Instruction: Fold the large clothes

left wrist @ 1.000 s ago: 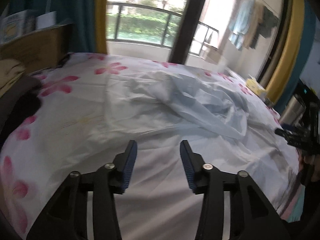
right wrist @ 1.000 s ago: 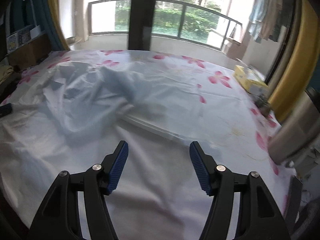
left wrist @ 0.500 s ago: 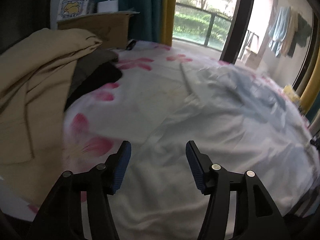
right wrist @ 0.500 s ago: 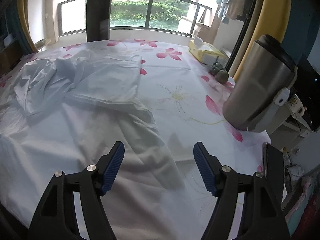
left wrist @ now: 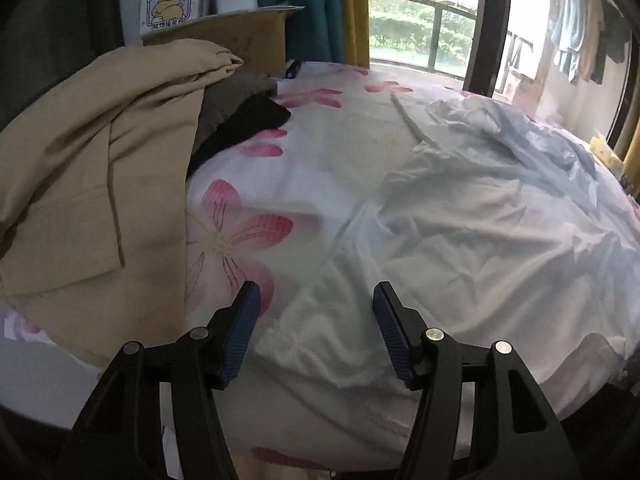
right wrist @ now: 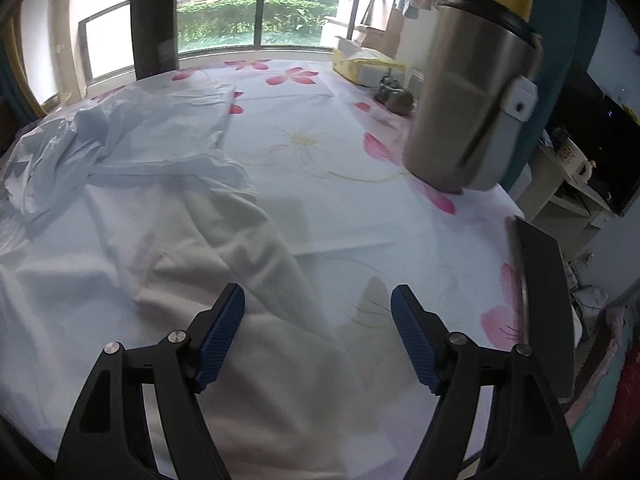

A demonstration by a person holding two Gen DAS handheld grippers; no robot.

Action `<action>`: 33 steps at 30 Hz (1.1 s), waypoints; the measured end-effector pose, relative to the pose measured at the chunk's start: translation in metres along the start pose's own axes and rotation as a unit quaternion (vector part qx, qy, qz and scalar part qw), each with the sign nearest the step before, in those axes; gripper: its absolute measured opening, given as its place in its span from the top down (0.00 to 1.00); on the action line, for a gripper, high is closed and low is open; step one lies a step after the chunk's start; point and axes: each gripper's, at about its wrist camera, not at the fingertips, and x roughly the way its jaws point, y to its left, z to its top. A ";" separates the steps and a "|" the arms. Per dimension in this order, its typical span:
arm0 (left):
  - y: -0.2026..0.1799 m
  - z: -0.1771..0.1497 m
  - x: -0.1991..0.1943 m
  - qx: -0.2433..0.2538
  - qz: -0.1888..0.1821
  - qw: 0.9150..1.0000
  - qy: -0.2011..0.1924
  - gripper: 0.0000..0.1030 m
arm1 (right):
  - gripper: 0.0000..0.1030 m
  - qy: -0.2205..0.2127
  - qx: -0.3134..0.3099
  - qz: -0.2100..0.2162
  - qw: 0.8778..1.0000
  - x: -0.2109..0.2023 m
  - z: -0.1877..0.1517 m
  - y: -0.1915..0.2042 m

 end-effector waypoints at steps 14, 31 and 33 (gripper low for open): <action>-0.019 -0.008 -0.006 0.029 -0.029 0.999 0.001 0.39 | 0.18 -0.003 0.040 0.024 0.999 -0.012 -0.025 -0.022; -0.032 -0.016 -0.014 0.087 -0.079 0.993 -0.014 0.89 | 0.71 -0.003 -0.010 0.067 0.998 -0.034 -0.044 -0.002; -0.034 -0.014 -0.013 0.083 -0.092 0.992 -0.006 0.93 | 0.87 -0.002 -0.026 0.078 0.997 -0.036 -0.044 0.005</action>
